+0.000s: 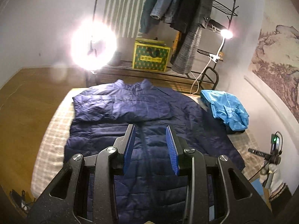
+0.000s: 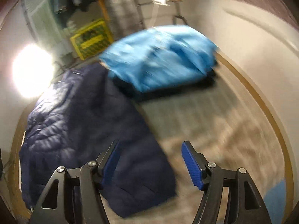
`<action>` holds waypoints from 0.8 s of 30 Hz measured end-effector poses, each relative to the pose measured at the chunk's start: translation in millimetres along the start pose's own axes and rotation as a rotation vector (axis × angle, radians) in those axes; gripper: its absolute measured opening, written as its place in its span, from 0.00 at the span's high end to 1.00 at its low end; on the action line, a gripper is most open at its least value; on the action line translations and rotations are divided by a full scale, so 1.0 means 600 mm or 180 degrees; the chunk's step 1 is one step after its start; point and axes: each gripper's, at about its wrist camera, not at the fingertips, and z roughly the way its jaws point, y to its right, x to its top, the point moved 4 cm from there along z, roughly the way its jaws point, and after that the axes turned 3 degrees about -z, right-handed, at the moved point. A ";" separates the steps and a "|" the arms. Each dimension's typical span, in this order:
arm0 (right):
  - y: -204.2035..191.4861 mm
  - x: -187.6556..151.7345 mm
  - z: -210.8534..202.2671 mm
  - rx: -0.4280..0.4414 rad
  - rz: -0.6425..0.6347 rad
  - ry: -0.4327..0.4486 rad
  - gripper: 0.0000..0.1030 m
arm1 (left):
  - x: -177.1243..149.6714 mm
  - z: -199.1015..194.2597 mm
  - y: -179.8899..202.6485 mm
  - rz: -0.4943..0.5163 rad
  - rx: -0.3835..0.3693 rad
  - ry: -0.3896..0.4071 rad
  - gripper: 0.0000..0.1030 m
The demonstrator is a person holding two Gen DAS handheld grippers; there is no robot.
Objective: Fold large clothes
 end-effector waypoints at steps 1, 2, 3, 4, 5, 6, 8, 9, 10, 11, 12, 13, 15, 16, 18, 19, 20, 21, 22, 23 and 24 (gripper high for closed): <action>0.015 -0.015 0.005 -0.0035 0.0030 -0.0039 0.30 | -0.006 0.003 0.012 0.0021 -0.0023 -0.0022 0.67; 0.025 -0.026 0.007 -0.0062 0.0039 -0.0069 0.29 | -0.010 0.006 0.018 0.0034 -0.0036 -0.0039 0.67; 0.036 -0.039 0.014 -0.0075 0.0061 -0.0115 0.26 | -0.017 0.014 0.026 0.0052 -0.0049 -0.0081 0.67; 0.043 -0.050 0.018 -0.0071 0.0089 -0.0139 0.23 | -0.021 0.019 0.030 0.0053 -0.0049 -0.0110 0.67; 0.050 -0.059 0.024 -0.0062 0.0130 -0.0172 0.23 | -0.027 0.028 0.033 0.0046 -0.0046 -0.0150 0.67; 0.055 -0.068 0.031 -0.0045 0.0172 -0.0211 0.23 | -0.033 0.038 0.036 0.0029 -0.0042 -0.0195 0.67; 0.056 -0.077 0.045 -0.0010 0.0204 -0.0271 0.23 | -0.047 0.057 0.037 -0.0010 -0.0054 -0.0285 0.67; 0.055 -0.083 0.053 -0.0008 0.0210 -0.0306 0.23 | -0.051 0.065 0.038 -0.0012 -0.0054 -0.0315 0.67; 0.053 -0.089 0.060 -0.0006 0.0210 -0.0339 0.23 | -0.056 0.072 0.038 0.0002 -0.0046 -0.0342 0.67; 0.050 -0.094 0.065 0.0009 0.0206 -0.0358 0.23 | -0.060 0.082 0.038 0.0037 -0.0014 -0.0366 0.67; 0.044 -0.099 0.071 0.0032 0.0179 -0.0382 0.24 | -0.062 0.087 0.037 0.0057 0.0011 -0.0372 0.67; 0.038 -0.103 0.076 0.0032 0.0140 -0.0400 0.26 | -0.063 0.093 0.034 0.0070 0.0025 -0.0377 0.67; 0.028 -0.107 0.081 -0.0089 -0.0001 -0.0395 0.35 | -0.065 0.105 0.026 0.0070 0.0028 -0.0382 0.67; 0.021 -0.106 0.081 -0.0139 -0.0083 -0.0400 0.47 | -0.066 0.110 0.022 0.0065 0.0022 -0.0384 0.67; 0.008 -0.100 0.080 -0.0062 -0.0107 -0.0440 0.74 | -0.066 0.123 0.014 0.0064 0.0004 -0.0395 0.67; 0.006 -0.096 0.077 -0.0051 -0.0090 -0.0442 0.80 | -0.067 0.129 0.011 0.0071 0.0006 -0.0401 0.67; 0.001 -0.089 0.072 -0.0056 -0.0082 -0.0411 0.86 | -0.067 0.135 0.007 0.0085 0.0009 -0.0404 0.67; -0.003 -0.084 0.069 -0.0047 -0.0069 -0.0394 0.96 | -0.068 0.143 0.003 0.0097 0.0009 -0.0406 0.67; -0.009 -0.077 0.062 -0.0036 -0.0032 -0.0362 0.96 | -0.067 0.146 -0.001 0.0096 0.0007 -0.0409 0.67; -0.016 -0.068 0.055 -0.0011 0.0009 -0.0321 0.97 | -0.068 0.151 -0.008 0.0076 -0.0004 -0.0418 0.67; -0.023 -0.060 0.048 0.0022 0.0045 -0.0288 0.98 | -0.068 0.156 -0.014 0.0056 -0.0013 -0.0428 0.67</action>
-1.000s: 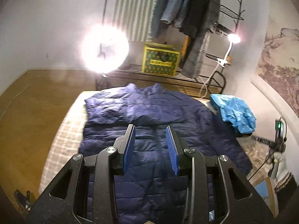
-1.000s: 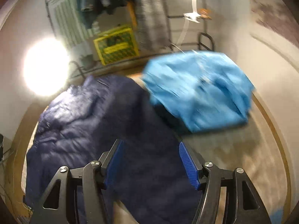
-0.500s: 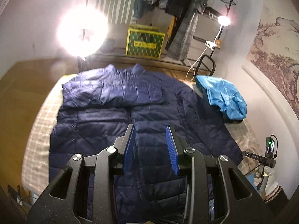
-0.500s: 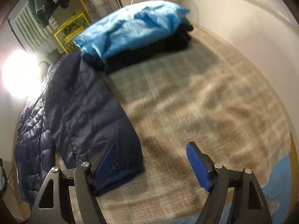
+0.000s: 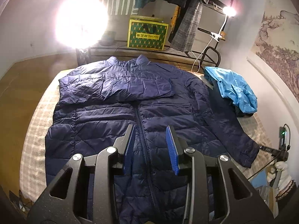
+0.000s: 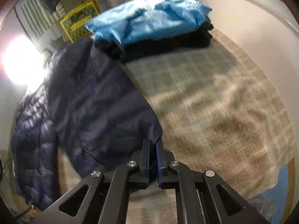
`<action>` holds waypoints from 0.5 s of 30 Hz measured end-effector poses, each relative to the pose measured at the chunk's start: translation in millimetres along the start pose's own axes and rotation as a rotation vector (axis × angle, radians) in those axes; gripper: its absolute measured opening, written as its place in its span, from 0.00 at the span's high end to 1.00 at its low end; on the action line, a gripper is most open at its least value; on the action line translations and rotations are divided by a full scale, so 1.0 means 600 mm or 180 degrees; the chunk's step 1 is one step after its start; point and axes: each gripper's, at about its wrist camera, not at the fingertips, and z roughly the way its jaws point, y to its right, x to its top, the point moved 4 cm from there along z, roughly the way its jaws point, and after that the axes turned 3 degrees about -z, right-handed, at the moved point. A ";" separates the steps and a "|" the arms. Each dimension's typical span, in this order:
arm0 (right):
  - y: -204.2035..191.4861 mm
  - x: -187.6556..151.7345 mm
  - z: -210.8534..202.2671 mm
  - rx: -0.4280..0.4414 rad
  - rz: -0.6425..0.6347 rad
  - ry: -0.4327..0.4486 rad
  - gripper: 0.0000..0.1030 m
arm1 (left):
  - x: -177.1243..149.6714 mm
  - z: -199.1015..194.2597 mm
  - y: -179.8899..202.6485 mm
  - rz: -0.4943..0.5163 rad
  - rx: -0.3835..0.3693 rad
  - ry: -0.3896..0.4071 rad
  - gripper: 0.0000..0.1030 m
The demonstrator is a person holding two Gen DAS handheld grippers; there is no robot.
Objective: Fold large clothes
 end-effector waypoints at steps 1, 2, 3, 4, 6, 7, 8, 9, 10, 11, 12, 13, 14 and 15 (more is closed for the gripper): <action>-0.008 0.009 -0.011 0.0060 0.0046 0.0054 0.99 | 0.000 0.004 -0.007 -0.0026 -0.0010 -0.0008 0.67; -0.017 0.019 -0.023 0.0130 0.0097 0.0109 0.99 | 0.000 0.007 -0.015 -0.0055 -0.0013 -0.0013 0.67; -0.025 0.027 -0.034 0.0193 0.0136 0.0152 1.00 | 0.000 0.010 -0.024 -0.0084 -0.0012 -0.0018 0.67; -0.038 0.038 -0.048 0.0281 0.0166 0.0218 1.00 | 0.001 0.013 -0.033 -0.0110 -0.0015 -0.0021 0.67; -0.068 0.059 -0.073 0.0427 0.0167 0.0324 1.00 | 0.003 0.017 -0.051 -0.0194 -0.0012 -0.0027 0.67; -0.089 0.073 -0.088 0.0498 0.0138 0.0383 1.00 | 0.006 0.018 -0.059 -0.0235 -0.0023 -0.0026 0.67; -0.111 0.086 -0.099 0.0535 0.0091 0.0435 1.00 | 0.009 0.018 -0.068 -0.0284 -0.0036 -0.0016 0.67; -0.131 0.100 -0.108 0.0568 0.0042 0.0495 1.00 | 0.011 0.017 -0.075 -0.0317 -0.0031 -0.0003 0.67; -0.150 0.115 -0.118 0.0619 0.0004 0.0553 1.00 | 0.011 0.016 -0.080 -0.0337 -0.0030 0.0011 0.67; -0.172 0.128 -0.127 0.0683 -0.0026 0.0599 1.00 | 0.011 0.013 -0.087 -0.0360 -0.0023 0.0037 0.67; -0.188 0.137 -0.132 0.0724 -0.0056 0.0636 1.00 | 0.010 0.011 -0.093 -0.0373 -0.0007 0.0049 0.67; -0.212 0.151 -0.138 0.0751 -0.0107 0.0688 1.00 | 0.007 0.011 -0.099 -0.0387 0.0013 0.0046 0.67; -0.235 0.163 -0.142 0.0762 -0.0159 0.0740 1.00 | 0.005 0.012 -0.105 -0.0407 0.0016 0.0028 0.67; -0.251 0.171 -0.143 0.0779 -0.0192 0.0771 1.00 | 0.005 0.014 -0.110 -0.0433 0.0015 0.0013 0.67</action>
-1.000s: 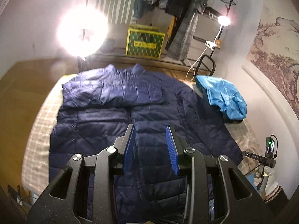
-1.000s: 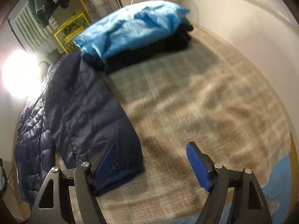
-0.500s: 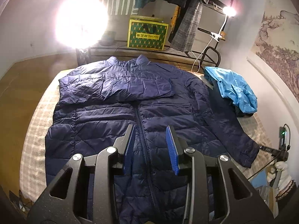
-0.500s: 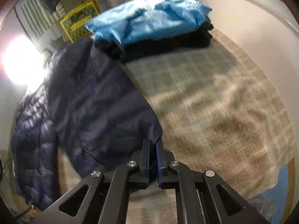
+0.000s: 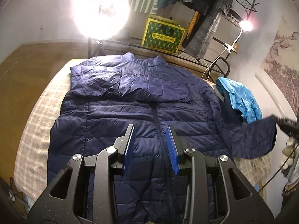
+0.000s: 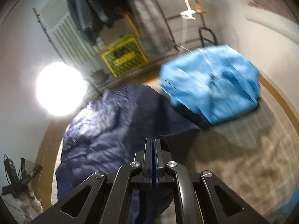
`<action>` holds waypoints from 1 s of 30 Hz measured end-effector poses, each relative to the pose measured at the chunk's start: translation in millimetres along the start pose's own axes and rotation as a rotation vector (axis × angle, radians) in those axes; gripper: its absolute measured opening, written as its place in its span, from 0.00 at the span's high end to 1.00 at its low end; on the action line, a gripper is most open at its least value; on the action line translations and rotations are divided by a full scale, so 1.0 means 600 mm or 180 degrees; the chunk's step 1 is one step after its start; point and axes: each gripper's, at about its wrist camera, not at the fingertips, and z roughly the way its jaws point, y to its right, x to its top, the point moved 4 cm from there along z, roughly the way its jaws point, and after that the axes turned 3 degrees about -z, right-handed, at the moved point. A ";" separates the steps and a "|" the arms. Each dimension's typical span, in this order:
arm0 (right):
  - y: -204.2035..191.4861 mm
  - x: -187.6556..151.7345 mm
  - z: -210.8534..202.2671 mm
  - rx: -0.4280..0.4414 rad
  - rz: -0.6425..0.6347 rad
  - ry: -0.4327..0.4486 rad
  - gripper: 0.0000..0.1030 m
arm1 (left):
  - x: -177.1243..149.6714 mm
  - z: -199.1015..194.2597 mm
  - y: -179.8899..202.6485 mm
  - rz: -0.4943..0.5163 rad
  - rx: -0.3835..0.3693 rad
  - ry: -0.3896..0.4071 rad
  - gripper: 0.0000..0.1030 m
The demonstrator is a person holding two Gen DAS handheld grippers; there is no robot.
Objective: Fold large clothes
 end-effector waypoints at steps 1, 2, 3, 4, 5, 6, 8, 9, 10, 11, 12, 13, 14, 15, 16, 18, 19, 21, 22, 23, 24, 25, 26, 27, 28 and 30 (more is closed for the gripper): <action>-0.020 0.009 0.008 0.0042 -0.0030 0.0020 1.00 | 0.000 0.001 -0.006 -0.0029 0.0005 -0.0011 0.67; -0.035 0.018 0.017 0.0076 -0.0044 0.0029 1.00 | 0.002 0.000 -0.014 -0.0063 0.0020 -0.0012 0.67; -0.052 0.026 0.028 0.0105 -0.0057 0.0036 1.00 | 0.005 -0.001 -0.021 -0.0088 0.0037 -0.0005 0.67; -0.067 0.034 0.041 0.0135 -0.0088 0.0042 1.00 | 0.008 -0.003 -0.028 -0.0125 0.0053 0.0010 0.67; -0.085 0.042 0.054 0.0142 -0.0134 0.0050 1.00 | 0.014 -0.008 -0.039 -0.0190 0.0067 0.0040 0.67; -0.102 0.051 0.070 0.0142 -0.0178 0.0053 1.00 | 0.018 -0.012 -0.047 -0.0238 0.0084 0.0066 0.67; -0.128 0.065 0.094 0.0183 -0.0203 0.0046 1.00 | 0.025 -0.021 -0.067 -0.0346 0.0129 0.0128 0.67; -0.143 0.077 0.108 0.0219 -0.0204 0.0044 1.00 | 0.028 -0.026 -0.078 -0.0412 0.0154 0.0157 0.67; -0.161 0.090 0.122 0.0254 -0.0228 0.0053 1.00 | 0.031 -0.030 -0.088 -0.0466 0.0167 0.0178 0.67; -0.180 0.100 0.132 0.0270 -0.0271 0.0069 1.00 | 0.032 -0.033 -0.096 -0.0515 0.0177 0.0198 0.67; -0.208 0.115 0.147 0.0280 -0.0353 0.0095 1.00 | 0.033 -0.037 -0.104 -0.0557 0.0194 0.0217 0.67; -0.225 0.124 0.157 0.0296 -0.0410 0.0111 1.00 | 0.033 -0.039 -0.109 -0.0577 0.0210 0.0231 0.67; -0.253 0.135 0.170 0.0332 -0.0484 0.0125 1.00 | 0.034 -0.042 -0.114 -0.0581 0.0235 0.0246 0.67; -0.273 0.142 0.179 0.0363 -0.0539 0.0133 1.00 | 0.034 -0.046 -0.117 -0.0568 0.0270 0.0264 0.67; -0.302 0.150 0.194 0.0385 -0.0613 0.0142 1.00 | 0.036 -0.049 -0.119 -0.0554 0.0298 0.0287 0.67; -0.353 0.158 0.224 0.0399 -0.0747 0.0145 1.00 | 0.038 -0.057 -0.124 -0.0543 0.0331 0.0333 0.67; -0.381 0.158 0.244 0.0424 -0.0816 0.0125 1.00 | 0.039 -0.061 -0.126 -0.0549 0.0334 0.0351 0.67; -0.426 0.152 0.281 0.0458 -0.0915 0.0072 1.00 | 0.041 -0.066 -0.134 -0.0588 0.0337 0.0380 0.67; -0.451 0.146 0.305 0.0470 -0.0963 0.0026 1.00 | 0.041 -0.068 -0.137 -0.0603 0.0338 0.0388 0.67; -0.469 0.140 0.324 0.0480 -0.0993 -0.0015 1.00 | 0.042 -0.071 -0.142 -0.0619 0.0342 0.0394 0.67; -0.489 0.133 0.345 0.0487 -0.1020 -0.0060 1.00 | 0.042 -0.073 -0.145 -0.0633 0.0344 0.0403 0.67; -0.508 0.124 0.369 0.0493 -0.1051 -0.0111 1.00 | 0.043 -0.074 -0.147 -0.0645 0.0346 0.0408 0.67; -0.526 0.115 0.390 0.0497 -0.1082 -0.0155 1.00 | 0.044 -0.078 -0.152 -0.0671 0.0344 0.0420 0.67; -0.537 0.107 0.406 0.0500 -0.1112 -0.0186 1.00 | 0.044 -0.080 -0.155 -0.0689 0.0340 0.0427 0.67; -0.554 0.096 0.426 0.0501 -0.1159 -0.0226 1.00 | 0.043 -0.083 -0.158 -0.0708 0.0330 0.0435 0.67; -0.583 0.077 0.457 0.0511 -0.1225 -0.0318 1.00 | 0.045 -0.087 -0.164 -0.0710 0.0324 0.0444 0.67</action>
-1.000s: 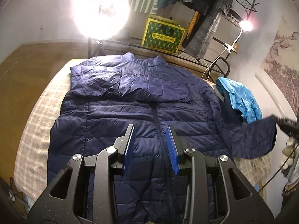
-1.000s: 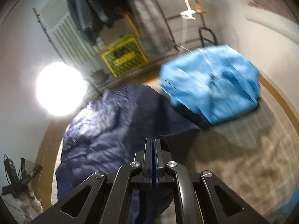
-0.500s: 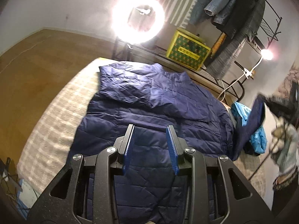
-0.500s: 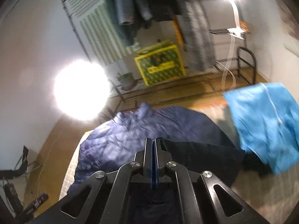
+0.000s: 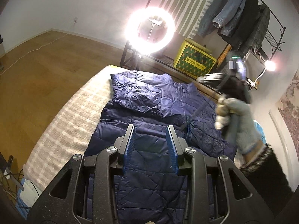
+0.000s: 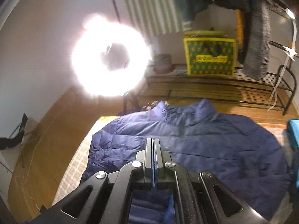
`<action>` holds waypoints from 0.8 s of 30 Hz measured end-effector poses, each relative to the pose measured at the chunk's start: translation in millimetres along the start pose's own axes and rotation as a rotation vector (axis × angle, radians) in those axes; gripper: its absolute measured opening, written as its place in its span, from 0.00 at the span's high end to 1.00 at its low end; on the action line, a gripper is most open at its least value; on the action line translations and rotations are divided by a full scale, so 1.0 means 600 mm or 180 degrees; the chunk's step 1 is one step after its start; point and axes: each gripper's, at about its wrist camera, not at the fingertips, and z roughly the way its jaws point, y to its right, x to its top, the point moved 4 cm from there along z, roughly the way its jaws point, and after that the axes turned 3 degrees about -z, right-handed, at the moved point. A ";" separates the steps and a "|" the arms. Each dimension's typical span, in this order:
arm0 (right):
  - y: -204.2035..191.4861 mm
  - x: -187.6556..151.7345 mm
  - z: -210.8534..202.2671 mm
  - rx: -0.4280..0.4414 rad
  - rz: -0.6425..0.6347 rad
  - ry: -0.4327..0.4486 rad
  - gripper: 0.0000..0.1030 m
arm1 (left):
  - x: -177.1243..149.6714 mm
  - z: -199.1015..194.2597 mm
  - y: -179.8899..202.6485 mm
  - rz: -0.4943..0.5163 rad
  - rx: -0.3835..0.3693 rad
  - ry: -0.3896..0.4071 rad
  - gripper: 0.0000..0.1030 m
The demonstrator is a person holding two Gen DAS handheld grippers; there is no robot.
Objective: Fold large clothes
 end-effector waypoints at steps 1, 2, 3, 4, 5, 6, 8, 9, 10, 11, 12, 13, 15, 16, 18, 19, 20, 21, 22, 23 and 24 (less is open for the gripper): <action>-0.014 -0.004 0.017 0.0083 -0.0015 -0.0074 1.00 | 0.001 -0.001 -0.002 0.0014 0.0014 0.0005 0.67; -0.021 -0.010 0.026 0.0163 -0.0024 -0.0135 1.00 | 0.003 -0.001 -0.006 0.0021 0.0056 0.0015 0.67; -0.027 -0.018 0.031 0.0212 -0.0026 -0.0201 1.00 | 0.003 -0.001 -0.009 0.0017 0.0080 0.0018 0.67; -0.026 -0.029 0.032 0.0201 -0.0021 -0.0277 0.85 | 0.005 -0.002 -0.013 -0.0002 0.0083 0.0017 0.67; -0.019 -0.046 0.030 0.0129 -0.0011 -0.0336 0.71 | 0.005 -0.002 -0.016 -0.0028 0.0077 0.0012 0.67; -0.009 -0.063 0.027 -0.0012 0.0011 -0.0386 0.43 | 0.006 -0.003 -0.020 -0.0068 0.0058 0.0004 0.67; 0.009 -0.103 0.023 -0.0306 0.0026 -0.0504 0.27 | 0.007 -0.007 -0.024 -0.0143 -0.0018 -0.0014 0.67; 0.023 -0.127 0.024 -0.0487 0.0023 -0.0597 0.29 | 0.007 -0.009 -0.024 -0.0167 -0.0057 -0.0019 0.67; 0.037 -0.156 0.026 -0.0652 0.0023 -0.0709 0.28 | 0.006 -0.010 -0.022 -0.0171 -0.0085 -0.0022 0.67; 0.048 -0.185 0.032 -0.0686 0.0035 -0.0821 0.28 | 0.005 -0.011 -0.019 -0.0158 -0.0107 -0.0028 0.67; 0.057 -0.213 0.040 -0.0618 0.0064 -0.0948 0.28 | 0.003 -0.013 -0.015 -0.0130 -0.0112 -0.0028 0.67; 0.064 -0.234 0.047 -0.0559 0.0093 -0.1054 0.28 | 0.002 -0.014 -0.013 -0.0107 -0.0105 -0.0024 0.67; 0.081 -0.278 0.067 -0.0512 0.0132 -0.1279 0.28 | 0.000 -0.015 -0.009 -0.0077 -0.0092 -0.0021 0.67; 0.084 -0.287 0.071 -0.0549 0.0105 -0.1295 0.28 | 0.000 -0.015 -0.009 -0.0079 -0.0091 -0.0022 0.67; 0.084 -0.294 0.076 -0.0608 -0.0057 -0.1238 0.28 | -0.001 -0.014 -0.009 -0.0092 -0.0087 -0.0021 0.67; 0.084 -0.293 0.076 -0.0613 -0.0094 -0.1241 0.30 | -0.001 -0.014 -0.009 -0.0098 -0.0083 -0.0024 0.67; 0.086 -0.290 0.075 -0.0633 -0.0115 -0.1229 0.36 | -0.003 -0.013 -0.010 -0.0109 -0.0076 -0.0030 0.67; 0.091 -0.286 0.073 -0.0666 -0.0137 -0.1205 0.58 | -0.003 -0.012 -0.011 -0.0120 -0.0072 -0.0036 0.67; 0.096 -0.281 0.069 -0.0643 -0.0117 -0.1202 0.72 | -0.003 -0.011 -0.013 -0.0135 -0.0070 -0.0039 0.67; 0.104 -0.277 0.064 -0.0569 -0.0047 -0.1191 0.78 | -0.004 -0.012 -0.014 -0.0146 -0.0076 -0.0042 0.67; 0.114 -0.270 0.055 -0.0521 0.0046 -0.1158 0.90 | -0.003 -0.013 -0.013 -0.0149 -0.0085 -0.0042 0.67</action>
